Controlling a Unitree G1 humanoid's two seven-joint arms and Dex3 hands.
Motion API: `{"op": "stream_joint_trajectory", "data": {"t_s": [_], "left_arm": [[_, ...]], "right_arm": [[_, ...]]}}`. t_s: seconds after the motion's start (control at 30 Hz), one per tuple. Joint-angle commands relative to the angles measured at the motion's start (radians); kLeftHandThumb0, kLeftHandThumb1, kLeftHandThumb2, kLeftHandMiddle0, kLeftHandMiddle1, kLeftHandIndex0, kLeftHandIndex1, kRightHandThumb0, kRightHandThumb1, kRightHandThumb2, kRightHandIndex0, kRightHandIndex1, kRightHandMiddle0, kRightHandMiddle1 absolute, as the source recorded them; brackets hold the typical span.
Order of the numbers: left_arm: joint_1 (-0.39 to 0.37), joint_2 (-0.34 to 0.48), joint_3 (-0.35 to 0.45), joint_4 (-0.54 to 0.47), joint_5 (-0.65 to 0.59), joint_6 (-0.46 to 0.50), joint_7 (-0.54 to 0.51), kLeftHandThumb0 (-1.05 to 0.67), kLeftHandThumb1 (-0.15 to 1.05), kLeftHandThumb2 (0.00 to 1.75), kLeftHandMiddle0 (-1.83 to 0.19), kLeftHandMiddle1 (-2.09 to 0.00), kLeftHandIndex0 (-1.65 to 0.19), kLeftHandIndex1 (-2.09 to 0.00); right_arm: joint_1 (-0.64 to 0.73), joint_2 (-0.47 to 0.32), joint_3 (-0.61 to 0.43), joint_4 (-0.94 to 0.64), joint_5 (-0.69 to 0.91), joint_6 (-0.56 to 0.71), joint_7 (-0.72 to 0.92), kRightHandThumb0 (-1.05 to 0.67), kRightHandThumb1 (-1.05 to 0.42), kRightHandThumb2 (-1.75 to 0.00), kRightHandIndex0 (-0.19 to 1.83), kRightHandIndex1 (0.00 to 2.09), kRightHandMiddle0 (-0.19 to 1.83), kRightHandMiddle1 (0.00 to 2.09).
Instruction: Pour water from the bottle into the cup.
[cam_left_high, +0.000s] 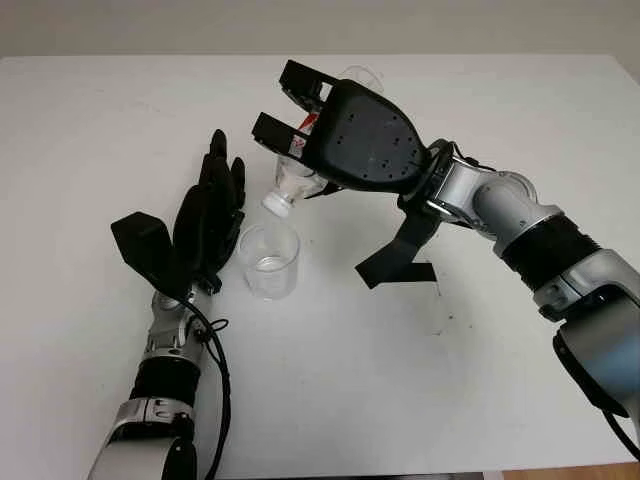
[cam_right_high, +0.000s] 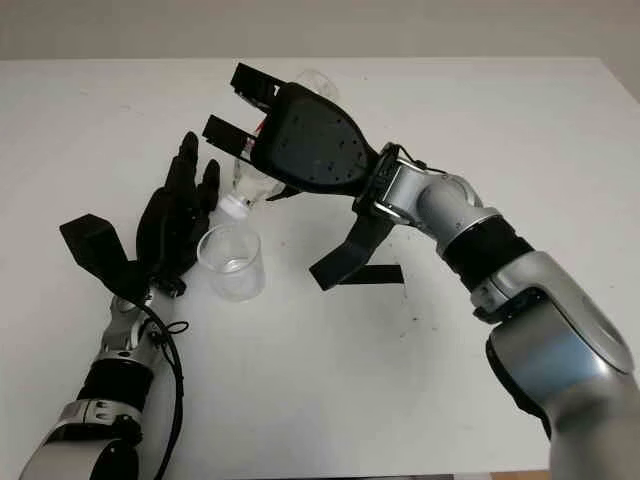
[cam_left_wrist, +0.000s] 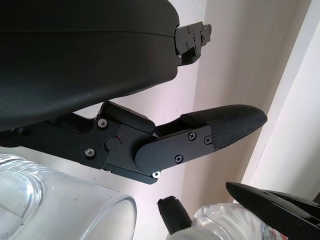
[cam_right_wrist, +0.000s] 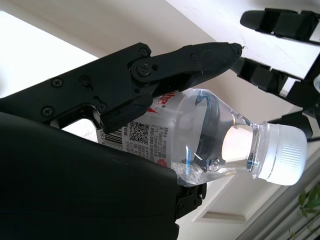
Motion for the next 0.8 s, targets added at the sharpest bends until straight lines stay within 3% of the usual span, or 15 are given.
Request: {"op": "stream_joint_trajectory", "data": {"t_s": [0.0, 0.23, 0.5, 0.53, 0.63, 0.67, 0.77], "left_arm": [[0.032, -0.013, -0.002, 0.038, 0.002, 0.009, 0.002, -0.86, 1.05, 0.73, 0.15, -0.05, 0.19, -0.03], [0.025, -0.015, -0.001, 0.053, 0.000, -0.002, 0.000, -0.86, 1.05, 0.73, 0.16, -0.05, 0.19, -0.02], [0.024, -0.014, -0.001, 0.055, 0.000, -0.005, 0.000, -0.86, 1.05, 0.73, 0.15, -0.05, 0.19, -0.02], [0.024, -0.014, 0.000, 0.055, 0.000, -0.006, -0.001, -0.86, 1.05, 0.73, 0.15, -0.05, 0.19, -0.02], [0.027, -0.013, 0.000, 0.051, -0.001, -0.005, -0.003, -0.86, 1.05, 0.73, 0.16, -0.05, 0.19, -0.02], [0.029, -0.013, -0.001, 0.049, -0.001, -0.004, -0.004, -0.86, 1.05, 0.73, 0.16, -0.05, 0.19, -0.02], [0.032, -0.007, -0.001, 0.040, -0.003, 0.008, -0.009, -0.86, 1.05, 0.74, 0.16, -0.05, 0.19, -0.01]], "right_arm": [[-0.030, 0.006, -0.004, -0.005, 0.012, -0.004, -0.013, -0.53, -1.05, -0.30, 1.25, 2.09, 0.46, 2.09], [-0.028, 0.005, 0.000, -0.017, -0.001, 0.012, -0.016, -0.53, -1.05, -0.34, 1.25, 2.09, 0.46, 2.09], [-0.017, 0.009, -0.010, -0.013, 0.025, -0.005, -0.018, -0.53, -1.05, -0.38, 1.29, 2.09, 0.76, 2.09], [-0.007, 0.016, -0.028, -0.009, 0.062, -0.014, -0.004, -0.53, -1.05, -0.38, 1.29, 2.09, 0.75, 2.09], [0.032, 0.042, -0.091, 0.002, 0.206, -0.050, 0.045, -0.53, -1.05, -0.29, 1.27, 2.09, 0.46, 2.04], [0.048, 0.051, -0.121, 0.010, 0.271, -0.067, 0.069, -0.52, -1.05, -0.25, 1.30, 2.09, 0.49, 2.07], [0.097, 0.056, -0.215, 0.020, 0.468, -0.123, 0.172, -0.45, -1.05, -0.29, 1.37, 2.09, 0.95, 2.09]]}}
